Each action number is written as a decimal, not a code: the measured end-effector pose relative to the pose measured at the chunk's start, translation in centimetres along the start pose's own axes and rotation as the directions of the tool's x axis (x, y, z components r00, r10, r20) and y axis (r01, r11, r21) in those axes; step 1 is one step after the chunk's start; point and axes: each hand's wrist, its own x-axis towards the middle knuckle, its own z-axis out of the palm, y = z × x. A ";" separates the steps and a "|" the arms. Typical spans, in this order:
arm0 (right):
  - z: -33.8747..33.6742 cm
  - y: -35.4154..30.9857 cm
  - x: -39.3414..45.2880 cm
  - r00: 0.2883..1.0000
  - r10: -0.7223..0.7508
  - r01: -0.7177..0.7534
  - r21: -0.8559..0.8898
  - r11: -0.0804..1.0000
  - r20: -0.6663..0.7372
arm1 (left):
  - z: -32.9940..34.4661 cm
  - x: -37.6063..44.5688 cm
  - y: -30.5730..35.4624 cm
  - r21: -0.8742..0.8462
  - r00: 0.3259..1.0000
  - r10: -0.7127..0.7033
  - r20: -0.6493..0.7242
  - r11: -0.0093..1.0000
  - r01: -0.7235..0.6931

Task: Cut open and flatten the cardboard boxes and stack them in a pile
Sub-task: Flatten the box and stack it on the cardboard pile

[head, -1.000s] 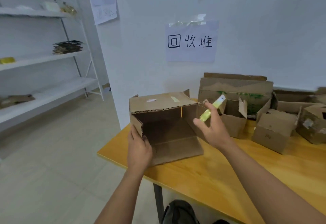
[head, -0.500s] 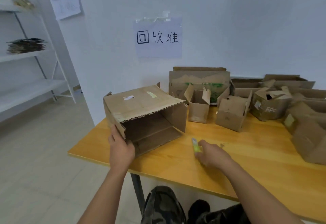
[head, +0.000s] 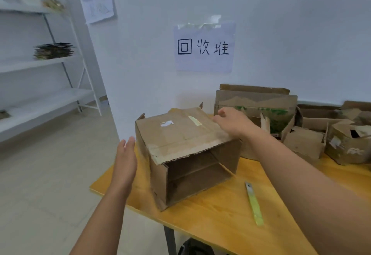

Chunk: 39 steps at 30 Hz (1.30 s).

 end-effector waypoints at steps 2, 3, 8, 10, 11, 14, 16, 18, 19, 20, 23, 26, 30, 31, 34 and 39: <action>0.6 -0.6 1.8 0.985 0.067 -0.052 -0.096 0.994 0.159 | 0.3 1.3 1.2 0.027 0.996 -0.048 0.079 0.999 0.046; 1.0 -0.5 2.5 0.967 0.102 -0.073 -0.133 0.988 0.233 | 0.5 1.8 1.6 0.040 0.988 -0.080 0.130 0.996 0.076; 2.8 0.5 3.4 0.957 0.163 -0.178 0.043 0.983 0.238 | 1.0 2.4 2.9 0.029 0.972 -0.038 0.232 0.999 0.032; 2.9 0.6 2.8 0.982 0.064 -0.103 0.220 0.970 0.178 | 0.4 2.8 3.1 -0.103 0.979 0.053 0.199 0.994 -0.033; 2.8 0.7 2.3 0.989 0.011 -0.060 0.338 0.939 0.145 | -0.2 2.7 3.4 -0.143 0.976 0.109 0.187 0.986 -0.083; 2.9 1.6 1.6 0.989 -0.049 -0.045 0.603 0.797 0.139 | -1.5 2.0 4.3 -0.079 0.938 0.297 0.177 0.955 -0.287; 3.3 2.2 1.1 0.988 -0.042 -0.069 0.675 0.735 0.146 | -1.9 1.3 4.2 -0.074 0.923 0.356 0.147 0.934 -0.349; 3.6 2.9 0.3 0.989 -0.041 -0.078 0.748 0.659 0.139 | -1.9 0.4 3.8 -0.150 0.938 0.326 0.117 0.940 -0.308; 3.7 3.0 -0.2 0.989 -0.050 -0.076 0.778 0.624 0.137 | -1.9 -0.2 3.6 -0.178 0.949 0.296 0.103 0.945 -0.276; 3.8 3.3 -0.5 0.990 -0.054 -0.072 0.795 0.603 0.130 | -1.8 -0.6 3.5 -0.190 0.959 0.271 0.085 0.949 -0.251; 2.7 2.5 -1.4 0.991 -0.029 -0.086 0.783 0.616 0.132 | -1.6 -1.5 4.2 -0.168 0.976 0.212 -0.038 0.962 -0.216; 1.5 1.1 -1.7 0.987 0.047 -0.152 0.786 0.599 0.155 | -1.5 -2.1 5.9 -0.062 0.964 0.207 -0.169 0.973 -0.220; 0.7 0.0 -1.5 0.978 0.181 -0.192 0.798 0.571 0.106 | -1.4 -2.1 7.4 -0.029 0.950 0.252 -0.185 0.965 -0.262; 0.7 -0.1 -1.5 0.976 0.201 -0.190 0.803 0.565 0.089 | -1.4 -2.0 7.6 -0.048 0.949 0.254 -0.187 0.962 -0.267; 1.0 0.2 -1.2 0.983 0.182 -0.086 0.877 0.473 -0.002 | -1.2 -2.1 7.9 -0.144 0.944 0.241 -0.225 0.950 -0.276; 2.4 2.3 -2.2 0.993 0.119 -0.031 0.982 0.186 0.009 | -0.5 -3.0 7.0 -0.382 0.971 0.166 -0.170 0.898 -0.220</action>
